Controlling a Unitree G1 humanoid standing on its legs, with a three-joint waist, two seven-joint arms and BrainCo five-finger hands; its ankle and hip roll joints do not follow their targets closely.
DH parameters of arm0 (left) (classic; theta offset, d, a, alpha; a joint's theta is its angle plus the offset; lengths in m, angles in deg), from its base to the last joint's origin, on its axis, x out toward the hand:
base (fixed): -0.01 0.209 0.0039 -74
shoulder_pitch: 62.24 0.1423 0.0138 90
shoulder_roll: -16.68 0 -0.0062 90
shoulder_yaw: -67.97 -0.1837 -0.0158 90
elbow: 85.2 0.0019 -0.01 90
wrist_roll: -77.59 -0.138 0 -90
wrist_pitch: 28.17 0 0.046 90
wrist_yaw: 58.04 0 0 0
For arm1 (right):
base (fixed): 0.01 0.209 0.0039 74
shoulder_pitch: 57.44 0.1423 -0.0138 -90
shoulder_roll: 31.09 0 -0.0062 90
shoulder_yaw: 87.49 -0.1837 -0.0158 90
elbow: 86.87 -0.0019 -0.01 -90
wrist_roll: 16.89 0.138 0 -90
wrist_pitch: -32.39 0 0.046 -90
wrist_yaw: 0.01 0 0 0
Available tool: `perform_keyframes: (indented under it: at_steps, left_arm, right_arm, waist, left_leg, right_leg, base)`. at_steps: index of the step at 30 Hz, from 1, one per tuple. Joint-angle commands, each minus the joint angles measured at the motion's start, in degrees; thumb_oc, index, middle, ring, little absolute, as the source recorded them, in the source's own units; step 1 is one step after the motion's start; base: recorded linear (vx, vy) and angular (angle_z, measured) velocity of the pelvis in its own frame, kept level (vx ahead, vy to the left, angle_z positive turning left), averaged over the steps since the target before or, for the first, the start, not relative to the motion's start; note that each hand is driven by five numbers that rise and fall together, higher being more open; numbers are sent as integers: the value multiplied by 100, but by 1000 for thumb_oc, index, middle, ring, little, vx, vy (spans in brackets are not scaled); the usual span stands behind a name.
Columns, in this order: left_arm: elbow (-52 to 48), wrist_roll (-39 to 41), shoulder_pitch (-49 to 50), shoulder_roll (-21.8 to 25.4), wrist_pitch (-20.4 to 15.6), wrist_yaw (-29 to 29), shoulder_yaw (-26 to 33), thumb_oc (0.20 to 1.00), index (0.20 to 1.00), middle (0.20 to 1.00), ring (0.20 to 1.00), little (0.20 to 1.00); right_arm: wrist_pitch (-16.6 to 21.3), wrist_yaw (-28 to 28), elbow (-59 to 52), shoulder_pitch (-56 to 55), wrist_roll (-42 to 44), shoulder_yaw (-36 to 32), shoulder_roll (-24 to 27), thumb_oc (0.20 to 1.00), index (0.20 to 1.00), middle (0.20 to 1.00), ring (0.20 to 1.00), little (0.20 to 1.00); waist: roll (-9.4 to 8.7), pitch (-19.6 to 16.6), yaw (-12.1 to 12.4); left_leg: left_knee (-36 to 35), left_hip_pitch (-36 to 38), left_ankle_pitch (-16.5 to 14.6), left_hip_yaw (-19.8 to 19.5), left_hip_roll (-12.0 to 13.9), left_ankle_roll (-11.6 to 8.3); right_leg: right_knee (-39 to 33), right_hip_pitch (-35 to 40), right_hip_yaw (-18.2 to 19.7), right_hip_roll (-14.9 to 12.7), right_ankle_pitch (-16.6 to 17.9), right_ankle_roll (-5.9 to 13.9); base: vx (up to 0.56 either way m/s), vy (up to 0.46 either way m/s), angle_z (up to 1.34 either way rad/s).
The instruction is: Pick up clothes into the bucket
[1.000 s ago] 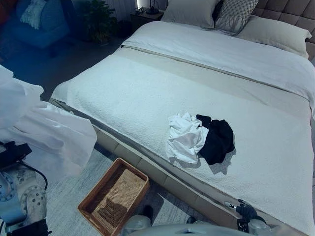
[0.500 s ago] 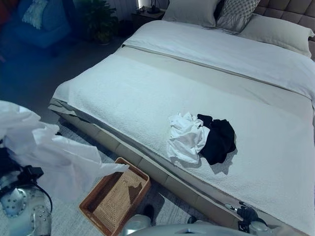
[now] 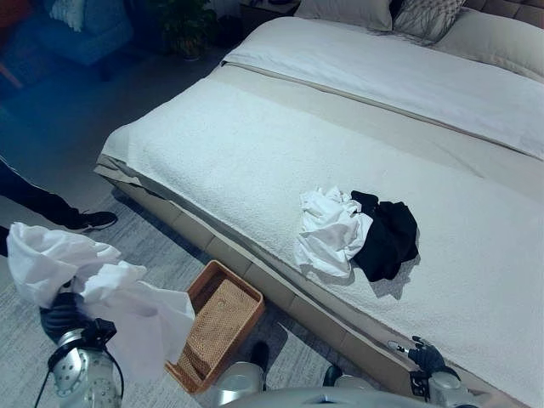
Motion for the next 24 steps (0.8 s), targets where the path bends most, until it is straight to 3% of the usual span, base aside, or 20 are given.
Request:
perform_keyframes:
  at_steps: [1, 7, 18, 21, 22, 24]
  left_arm:
    - [-94, -242, -300, 321, -310, -45, 82, 200, 200, 200, 200, 200]
    - [707, -316, -715, 463, -216, -88, -413, 200, 200, 200, 200, 200]
    - [1307, -567, -1074, 645, -196, 54, -727, 200, 200, 200, 200, 200]
    - [1637, -1187, -1261, 884, -245, 396, -858, 200, 200, 200, 200, 200]
    - [1850, -1762, -1360, 1092, -204, 699, -951, 200, 200, 200, 200, 200]
    - [2102, -1916, -1442, 1133, -150, 806, -996, 200, 200, 200, 200, 200]
  right_arm:
    - [84, -159, -377, 274, -97, 131, 122, 1000, 1000, 1000, 1000, 1000]
    - [110, -260, -530, 373, -70, 200, 167, 1000, 1000, 1000, 1000, 1000]
    - [164, -380, -717, 478, -25, 260, 170, 1000, 1000, 1000, 1000, 1000]
    - [225, -474, -807, 531, 1, 306, 167, 1000, 1000, 1000, 1000, 1000]
    - [296, -556, -855, 589, 32, 341, 174, 1000, 1000, 1000, 1000, 1000]
    - [321, -582, -857, 622, 50, 365, 174, 1000, 1000, 1000, 1000, 1000]
  waist:
    - [-189, 86, -120]
    - [-234, 256, -243]
    - [-308, 500, -388]
    - [-330, 614, -428]
    - [-334, 737, -454]
    - [-337, 780, -469]
  left_leg:
    - [568, -380, -406, -57, -87, -107]
    - [600, -569, -360, 17, -42, -111]
    - [661, -825, -346, 193, 44, -93]
    - [708, -952, -334, 211, 60, -94]
    - [774, -1054, -335, 242, 51, -89]
    - [813, -1106, -337, 262, 48, -86]
  right_leg:
    - [185, -247, 66, -122, 7, -5]
    - [268, -535, 183, -77, 49, 0]
    - [439, -1014, 435, -10, 82, 17]
    - [507, -1177, 487, -14, 99, 23]
    - [579, -1302, 531, -24, 115, 32]
    - [624, -1369, 552, -33, 123, 32]
  base:
    - [-47, 2, 0]
    - [-29, 3, -3]
    - [-22, 12, -15]
    - [-48, 8, -11]
    - [-43, 11, -6]
    - [-43, 13, -3]
